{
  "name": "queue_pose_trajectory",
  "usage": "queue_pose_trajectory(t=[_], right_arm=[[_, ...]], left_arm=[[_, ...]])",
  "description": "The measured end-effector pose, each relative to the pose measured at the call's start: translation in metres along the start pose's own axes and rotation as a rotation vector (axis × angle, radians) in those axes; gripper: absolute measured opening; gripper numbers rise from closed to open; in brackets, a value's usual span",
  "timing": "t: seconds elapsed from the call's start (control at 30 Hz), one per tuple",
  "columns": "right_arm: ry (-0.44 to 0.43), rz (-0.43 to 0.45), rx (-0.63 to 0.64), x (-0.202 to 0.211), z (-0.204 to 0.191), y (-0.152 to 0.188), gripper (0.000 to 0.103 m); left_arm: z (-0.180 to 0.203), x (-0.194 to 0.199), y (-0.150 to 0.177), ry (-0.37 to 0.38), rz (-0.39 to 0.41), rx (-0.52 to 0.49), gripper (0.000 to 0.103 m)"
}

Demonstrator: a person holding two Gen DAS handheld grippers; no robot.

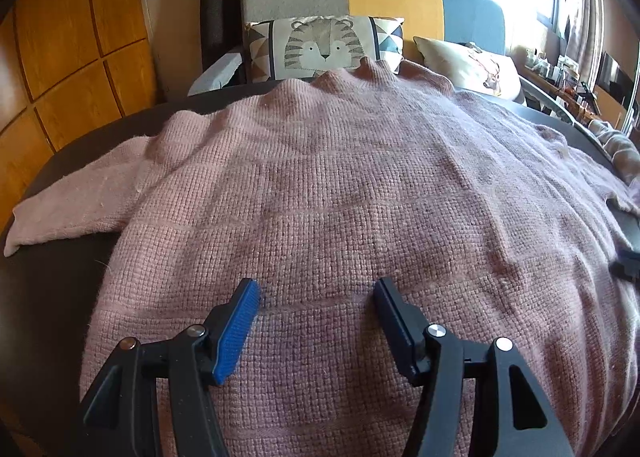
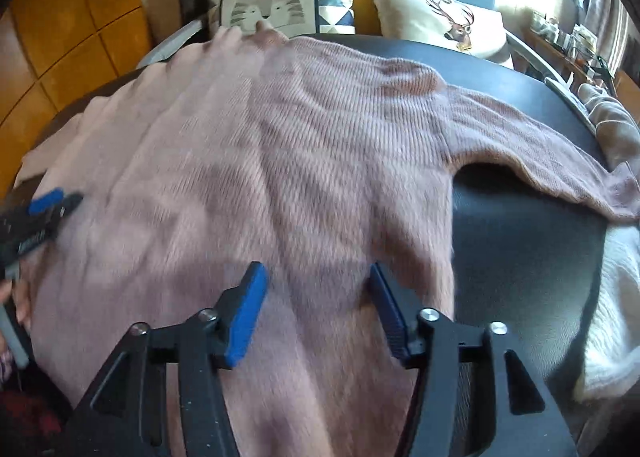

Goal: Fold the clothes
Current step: 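Reach the right gripper to the sleeve cuff by the white blanket and grasp it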

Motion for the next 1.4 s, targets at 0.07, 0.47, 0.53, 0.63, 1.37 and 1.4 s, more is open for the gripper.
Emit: queue_pose_trajectory(t=[0.07, 0.47, 0.53, 0.63, 1.37, 1.4], right_arm=[[-0.028, 0.007, -0.014, 0.008, 0.005, 0.006, 0.059], [0.011, 0.249, -0.569, 0.07, 0.209, 0.009, 0.059], [0.038, 0.273, -0.638, 0.075, 0.247, 0.005, 0.059], [0.058, 0.293, -0.741, 0.076, 0.299, -0.002, 0.059], [0.191, 0.25, -0.971, 0.042, 0.426, -0.015, 0.03], [0.188, 0.248, -0.975, 0.041, 0.428, -0.013, 0.022]], left_arm=[[0.002, 0.002, -0.002, -0.006, -0.009, 0.013, 0.06], [0.114, 0.013, -0.044, 0.145, 0.044, -0.12, 0.059], [0.137, 0.006, -0.047, 0.153, 0.037, -0.156, 0.059], [0.171, 0.005, -0.045, 0.166, 0.028, -0.203, 0.059], [0.2, -0.012, -0.036, 0.136, 0.038, -0.265, 0.064], [0.199, -0.012, -0.036, 0.14, 0.037, -0.263, 0.065]])
Point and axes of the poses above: each gripper's, at about its wrist camera, not at the fingertips, and x roughly against the way its jaws point, z to its right, y to its underside, the point moved 5 cm from there along -x, roughly the way its jaws point, and after that the axes turned 7 degrees about -z, right-handed, at the moved point
